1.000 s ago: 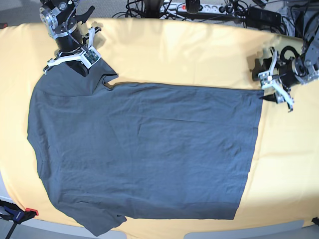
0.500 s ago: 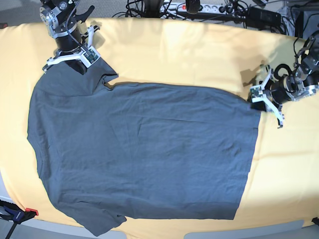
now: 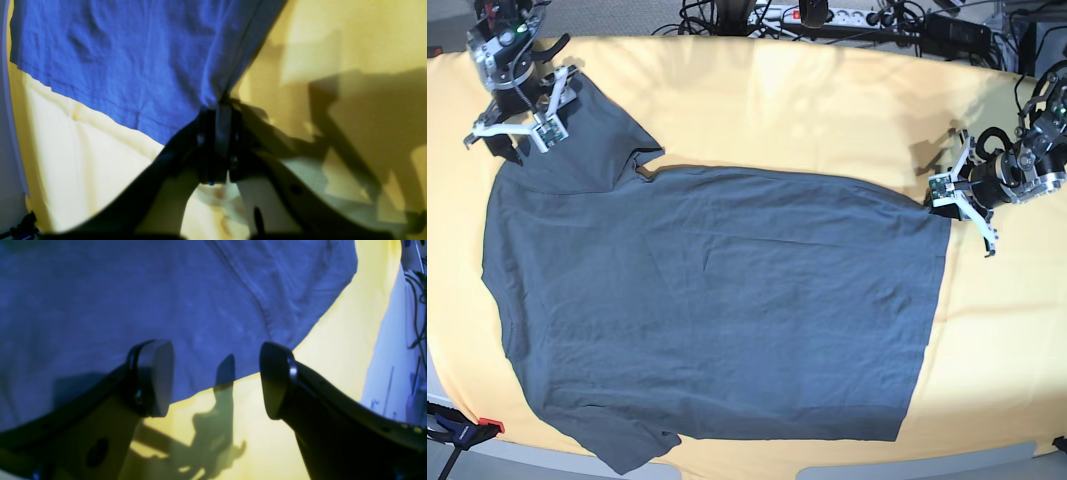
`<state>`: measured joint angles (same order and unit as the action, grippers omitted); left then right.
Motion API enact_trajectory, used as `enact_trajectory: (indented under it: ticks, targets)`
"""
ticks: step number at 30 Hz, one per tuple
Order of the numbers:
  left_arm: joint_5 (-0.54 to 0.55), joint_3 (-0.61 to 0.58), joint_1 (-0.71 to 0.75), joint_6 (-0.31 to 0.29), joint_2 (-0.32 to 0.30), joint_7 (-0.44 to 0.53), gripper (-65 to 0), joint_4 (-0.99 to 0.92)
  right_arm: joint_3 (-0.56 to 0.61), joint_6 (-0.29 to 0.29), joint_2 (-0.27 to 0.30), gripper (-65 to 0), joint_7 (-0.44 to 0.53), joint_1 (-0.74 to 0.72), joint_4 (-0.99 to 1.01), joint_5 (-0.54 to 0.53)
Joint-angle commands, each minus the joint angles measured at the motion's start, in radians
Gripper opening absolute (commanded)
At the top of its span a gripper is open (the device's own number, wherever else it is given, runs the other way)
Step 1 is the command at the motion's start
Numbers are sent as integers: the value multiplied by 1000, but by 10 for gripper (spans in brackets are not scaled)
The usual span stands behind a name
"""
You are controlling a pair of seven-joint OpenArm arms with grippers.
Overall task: Fold the T-shirt properly
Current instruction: 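Move both grippers down to the shirt's shoulder-to-hem edge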
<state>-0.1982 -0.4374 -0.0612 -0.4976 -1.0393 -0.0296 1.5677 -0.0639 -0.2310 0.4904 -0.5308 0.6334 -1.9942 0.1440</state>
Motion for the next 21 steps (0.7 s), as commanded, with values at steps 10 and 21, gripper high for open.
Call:
enact_trajectory:
  ticks: [10,21]
  targets:
    - [1,6,-8,-3,-22,-8,-650,3,-9,-3,11,-262,17,-35,93,34]
    - [1,6,-8,-3,-22,-8,-650,3,-9,48,11,-282,14,-113,127,34]
